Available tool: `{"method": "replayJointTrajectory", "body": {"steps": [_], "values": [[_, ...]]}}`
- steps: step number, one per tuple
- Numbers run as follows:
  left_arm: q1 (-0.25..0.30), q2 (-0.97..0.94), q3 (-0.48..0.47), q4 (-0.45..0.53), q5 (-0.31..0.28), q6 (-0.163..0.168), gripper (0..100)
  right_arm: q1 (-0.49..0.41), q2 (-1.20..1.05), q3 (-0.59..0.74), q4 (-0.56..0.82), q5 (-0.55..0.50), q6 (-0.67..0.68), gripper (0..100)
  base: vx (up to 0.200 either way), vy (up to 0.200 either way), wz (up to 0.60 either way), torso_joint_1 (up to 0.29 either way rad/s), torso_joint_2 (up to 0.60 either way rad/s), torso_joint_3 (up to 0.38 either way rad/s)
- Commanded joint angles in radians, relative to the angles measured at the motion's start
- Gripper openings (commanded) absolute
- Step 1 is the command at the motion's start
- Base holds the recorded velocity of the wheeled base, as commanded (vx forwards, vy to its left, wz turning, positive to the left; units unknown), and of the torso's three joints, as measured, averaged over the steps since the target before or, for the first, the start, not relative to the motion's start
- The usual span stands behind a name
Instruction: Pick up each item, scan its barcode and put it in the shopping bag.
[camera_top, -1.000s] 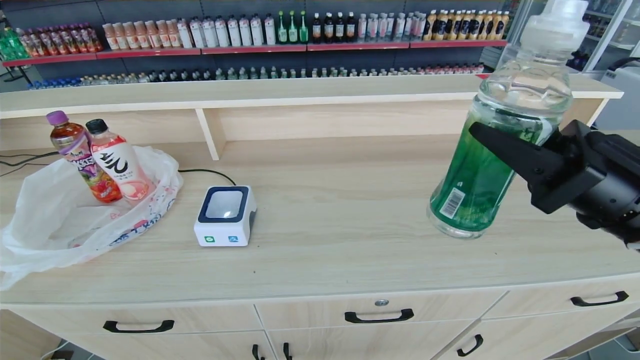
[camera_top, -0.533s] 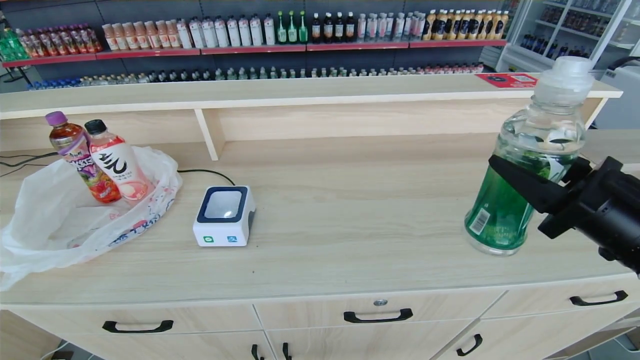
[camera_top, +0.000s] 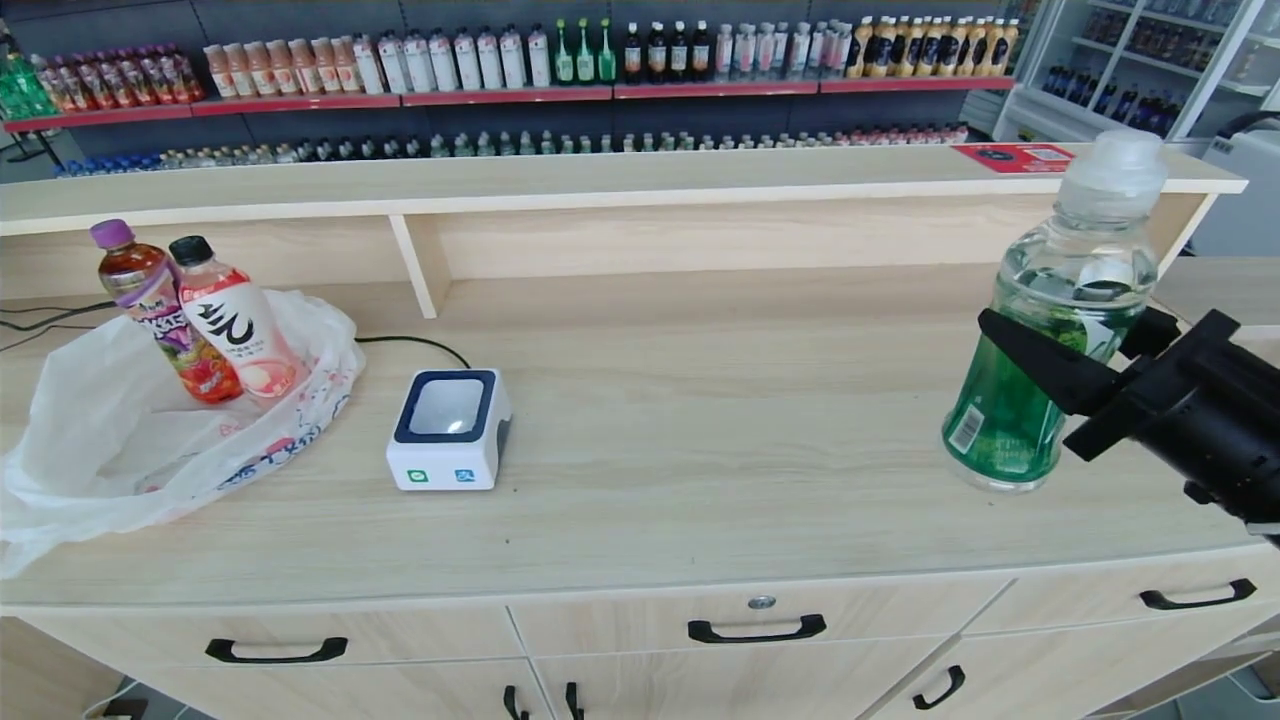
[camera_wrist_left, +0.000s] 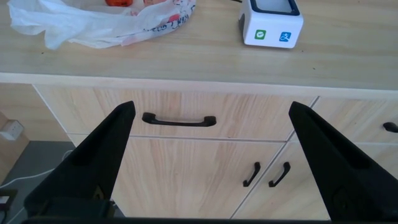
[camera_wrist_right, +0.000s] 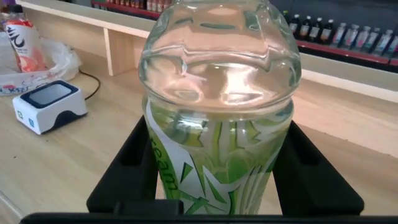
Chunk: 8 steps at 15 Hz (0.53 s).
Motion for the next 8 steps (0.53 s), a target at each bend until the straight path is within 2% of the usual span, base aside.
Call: {"method": "replayJointTrajectory", "body": {"steps": [1, 4, 8], "values": [[0.0, 0.0, 0.0, 0.0, 0.0, -0.001, 100, -0.001, 0.013, 0.02, -0.026, -0.007, 0.005, 0, -0.2, 0.0, 0.0, 0.036, 0.01, -0.007], [0.0, 0.0, 0.0, 0.0, 0.0, 0.002, 100, 0.001, -0.001, 0.085, -0.044, -0.009, 0.005, 0, 0.0, 0.0, 0.0, 0.0, 0.0, 0.0], [0.0, 0.002, 0.0, 0.0, 0.0, -0.001, 100, 0.001, -0.007, 0.1, -0.055, -0.009, 0.015, 0, 0.0, 0.2, 0.0, 0.015, 0.01, -0.002]]}}
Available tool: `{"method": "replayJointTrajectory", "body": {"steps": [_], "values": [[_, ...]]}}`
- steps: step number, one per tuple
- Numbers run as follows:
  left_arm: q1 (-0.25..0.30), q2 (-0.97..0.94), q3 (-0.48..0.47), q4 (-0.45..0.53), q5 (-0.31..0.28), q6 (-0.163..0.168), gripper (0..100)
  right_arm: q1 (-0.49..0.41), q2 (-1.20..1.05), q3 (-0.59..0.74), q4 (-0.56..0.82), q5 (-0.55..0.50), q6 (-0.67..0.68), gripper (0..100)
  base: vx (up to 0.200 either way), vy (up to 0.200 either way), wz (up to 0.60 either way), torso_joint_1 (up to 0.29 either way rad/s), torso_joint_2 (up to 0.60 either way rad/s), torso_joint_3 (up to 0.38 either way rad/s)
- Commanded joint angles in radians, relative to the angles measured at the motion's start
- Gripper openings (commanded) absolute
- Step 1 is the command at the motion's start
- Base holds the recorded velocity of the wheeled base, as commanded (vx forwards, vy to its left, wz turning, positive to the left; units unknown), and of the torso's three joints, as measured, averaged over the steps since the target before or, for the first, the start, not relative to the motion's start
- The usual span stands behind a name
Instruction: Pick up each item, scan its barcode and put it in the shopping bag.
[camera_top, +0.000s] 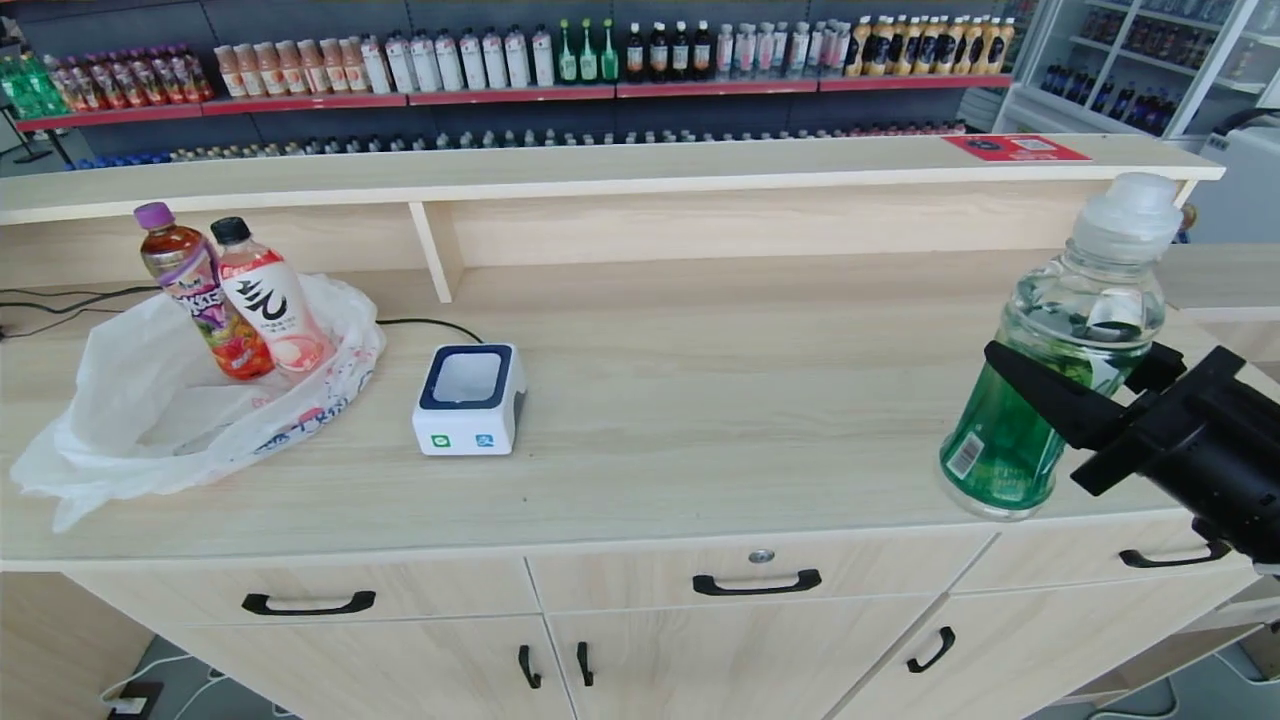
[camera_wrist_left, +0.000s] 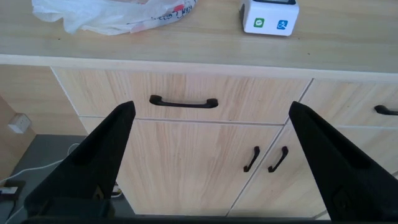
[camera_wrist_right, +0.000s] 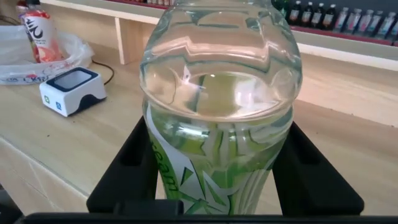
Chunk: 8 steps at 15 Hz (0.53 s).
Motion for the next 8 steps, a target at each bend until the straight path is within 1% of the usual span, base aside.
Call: {"method": "replayJointTrajectory", "body": {"steps": [1, 8], "values": [[0.0, 0.0, 0.001, 0.0, 0.0, -0.001, 100, 0.001, -0.008, 0.012, -0.004, 0.002, 0.003, 0, 0.0, 0.2, 0.0, -0.007, 0.0, 0.012], [0.0, 0.001, 0.0, 0.0, 0.002, -0.002, 100, -0.001, -0.05, 0.072, -0.004, 0.002, 0.014, 0, 0.0, 0.2, 0.0, 0.002, 0.0, 0.002]]}}
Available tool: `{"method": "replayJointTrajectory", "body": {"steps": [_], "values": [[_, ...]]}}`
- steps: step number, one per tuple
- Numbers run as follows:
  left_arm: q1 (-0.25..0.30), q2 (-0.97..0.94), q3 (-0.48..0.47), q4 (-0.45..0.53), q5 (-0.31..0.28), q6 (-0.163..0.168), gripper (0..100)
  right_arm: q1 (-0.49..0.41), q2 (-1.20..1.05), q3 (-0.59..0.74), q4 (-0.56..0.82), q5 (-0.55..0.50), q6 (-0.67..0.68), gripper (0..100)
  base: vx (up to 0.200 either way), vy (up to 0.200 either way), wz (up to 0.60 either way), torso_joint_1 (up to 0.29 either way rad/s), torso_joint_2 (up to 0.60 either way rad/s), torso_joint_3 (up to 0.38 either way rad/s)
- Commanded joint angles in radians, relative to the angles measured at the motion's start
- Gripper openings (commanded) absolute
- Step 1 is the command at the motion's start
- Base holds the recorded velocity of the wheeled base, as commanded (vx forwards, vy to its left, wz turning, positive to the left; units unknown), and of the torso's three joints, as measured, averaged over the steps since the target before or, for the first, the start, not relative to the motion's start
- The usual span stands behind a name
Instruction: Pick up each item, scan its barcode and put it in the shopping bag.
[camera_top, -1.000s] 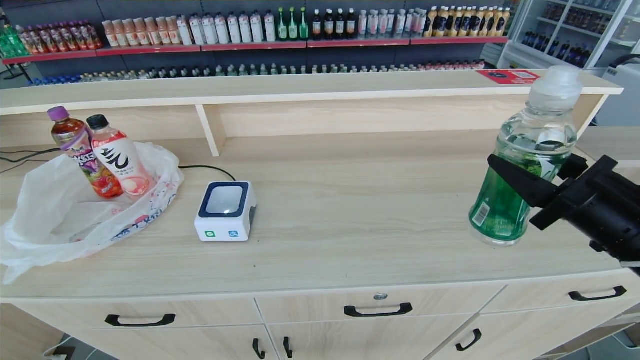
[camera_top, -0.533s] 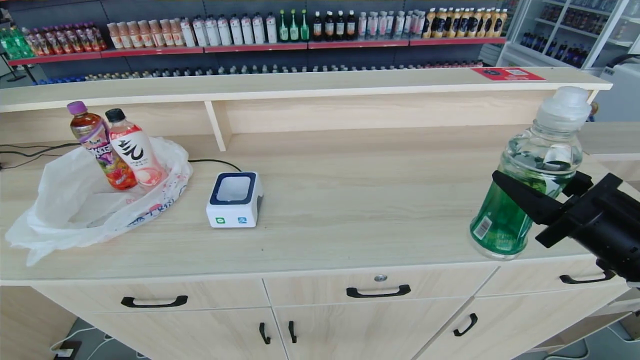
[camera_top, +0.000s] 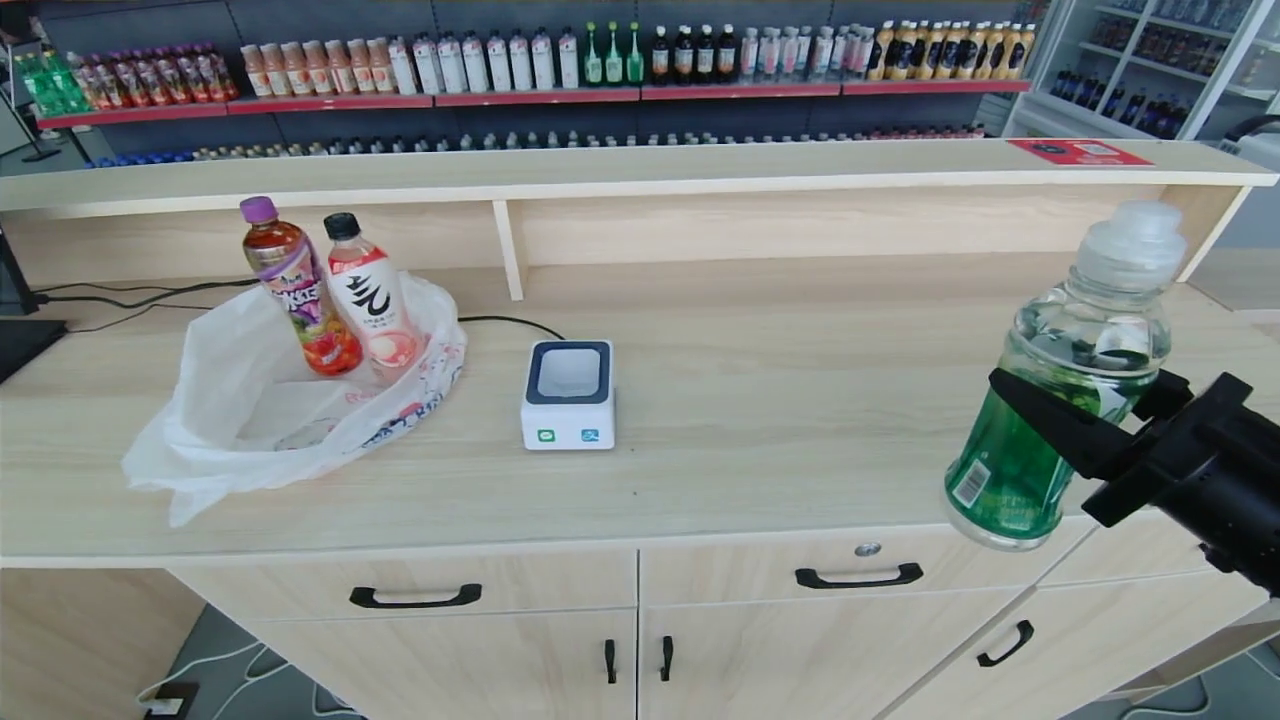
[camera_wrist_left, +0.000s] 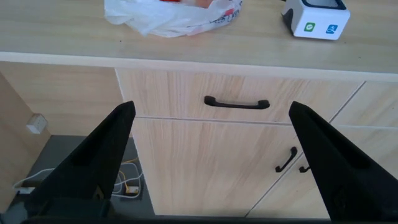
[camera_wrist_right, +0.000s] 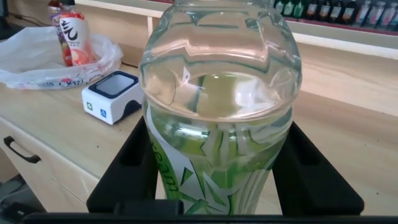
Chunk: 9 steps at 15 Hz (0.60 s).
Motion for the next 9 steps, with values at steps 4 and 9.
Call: {"method": "replayJointTrajectory", "body": {"steps": [4, 9], "values": [[0.002, 0.002, -0.001, 0.0, 0.001, 0.0, 100, 0.001, -0.033, 0.024, -0.003, 0.0, -0.005, 0, 0.0, 0.2, 0.0, 0.0, 0.0, 0.001], [0.002, 0.002, -0.001, 0.0, 0.001, 0.0, 100, 0.001, -0.024, 0.021, -0.001, 0.0, -0.007, 0, 0.0, 0.2, 0.0, 0.004, 0.0, 0.0]]}}
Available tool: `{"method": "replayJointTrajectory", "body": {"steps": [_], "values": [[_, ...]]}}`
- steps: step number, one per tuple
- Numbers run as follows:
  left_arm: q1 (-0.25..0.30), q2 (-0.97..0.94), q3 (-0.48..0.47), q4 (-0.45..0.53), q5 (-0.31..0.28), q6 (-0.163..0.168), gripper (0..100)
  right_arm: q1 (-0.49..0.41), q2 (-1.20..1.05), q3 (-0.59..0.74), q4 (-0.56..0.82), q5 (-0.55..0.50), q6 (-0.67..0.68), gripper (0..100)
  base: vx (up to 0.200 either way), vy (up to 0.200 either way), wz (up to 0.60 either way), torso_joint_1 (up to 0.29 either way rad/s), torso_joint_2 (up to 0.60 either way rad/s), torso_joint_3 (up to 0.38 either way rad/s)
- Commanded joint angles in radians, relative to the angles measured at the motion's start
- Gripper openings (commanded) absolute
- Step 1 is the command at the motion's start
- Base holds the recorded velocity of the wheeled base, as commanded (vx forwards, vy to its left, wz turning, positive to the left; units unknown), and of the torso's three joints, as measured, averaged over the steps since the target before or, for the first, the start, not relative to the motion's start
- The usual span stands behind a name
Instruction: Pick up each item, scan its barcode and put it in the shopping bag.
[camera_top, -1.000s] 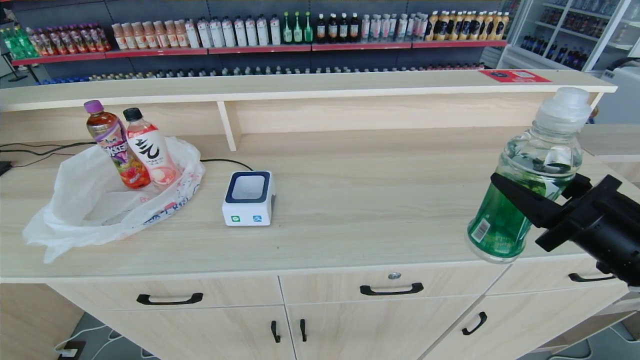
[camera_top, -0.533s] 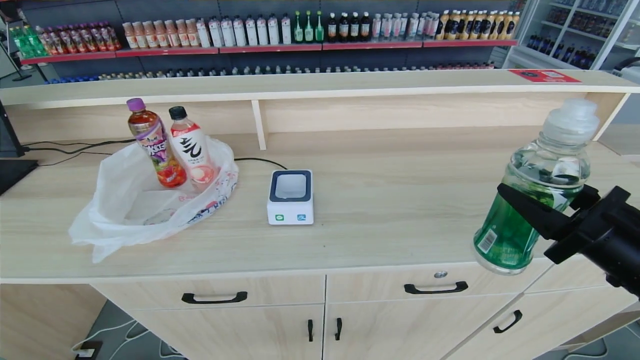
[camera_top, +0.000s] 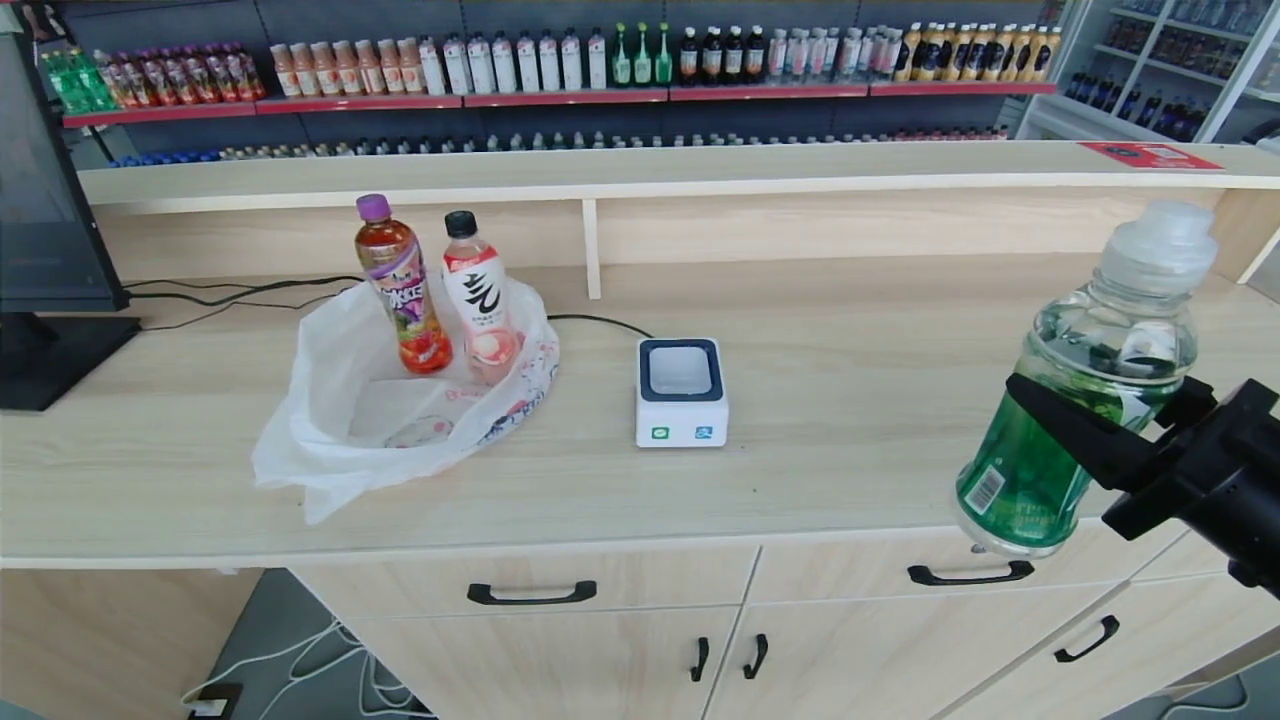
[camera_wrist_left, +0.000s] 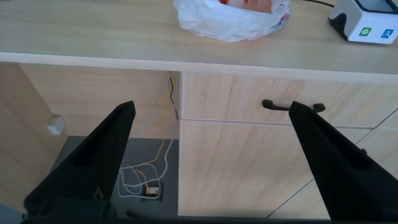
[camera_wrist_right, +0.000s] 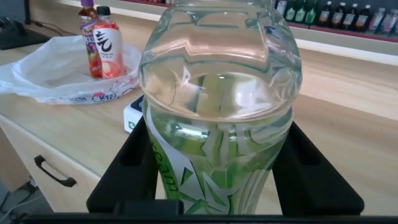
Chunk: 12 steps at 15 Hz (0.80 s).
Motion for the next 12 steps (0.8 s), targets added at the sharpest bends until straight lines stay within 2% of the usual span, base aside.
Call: {"method": "replayJointTrajectory", "body": {"steps": [1, 9, 12], "values": [[0.001, 0.002, 0.0, 0.0, 0.0, 0.0, 100, 0.001, 0.027, -0.017, -0.001, 0.0, -0.001, 0, 0.0, 0.2, 0.0, -0.002, 0.01, -0.002], [-0.001, 0.0, 0.0, 0.0, 0.0, 0.002, 100, 0.039, 0.07, -0.019, -0.001, 0.0, -0.016, 0, 0.0, 0.2, 0.0, 0.004, 0.0, 0.001], [0.001, 0.0, 0.0, 0.0, 0.0, 0.002, 100, 0.039, 0.067, -0.008, -0.001, 0.002, -0.015, 0, 0.0, 0.0, 0.0, 0.0, 0.0, 0.0]]}}
